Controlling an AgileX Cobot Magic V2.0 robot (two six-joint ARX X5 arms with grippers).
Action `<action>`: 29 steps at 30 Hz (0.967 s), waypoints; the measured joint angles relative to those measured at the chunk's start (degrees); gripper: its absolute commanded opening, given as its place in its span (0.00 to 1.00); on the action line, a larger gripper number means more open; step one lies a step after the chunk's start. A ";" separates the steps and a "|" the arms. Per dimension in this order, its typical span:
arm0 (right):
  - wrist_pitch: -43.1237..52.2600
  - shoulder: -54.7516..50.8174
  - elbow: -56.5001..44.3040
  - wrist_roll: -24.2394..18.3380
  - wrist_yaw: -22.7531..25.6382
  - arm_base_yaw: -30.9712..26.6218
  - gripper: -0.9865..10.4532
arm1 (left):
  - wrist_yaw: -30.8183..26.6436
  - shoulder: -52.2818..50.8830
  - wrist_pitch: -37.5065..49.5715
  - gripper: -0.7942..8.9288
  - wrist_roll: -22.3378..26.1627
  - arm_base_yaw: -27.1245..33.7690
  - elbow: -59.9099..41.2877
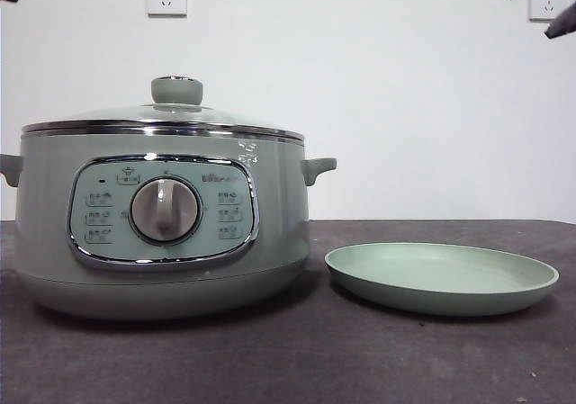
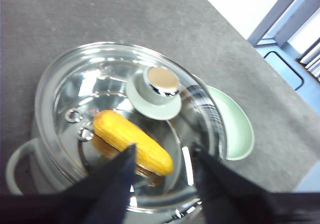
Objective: Take the corn out from the steamer,put the corn on the plate,close the lid
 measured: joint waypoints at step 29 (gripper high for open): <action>-1.05 0.07 0.02 1.90 0.15 1.07 0.42 | -29.88 33.22 1.64 0.50 -0.70 -25.57 19.50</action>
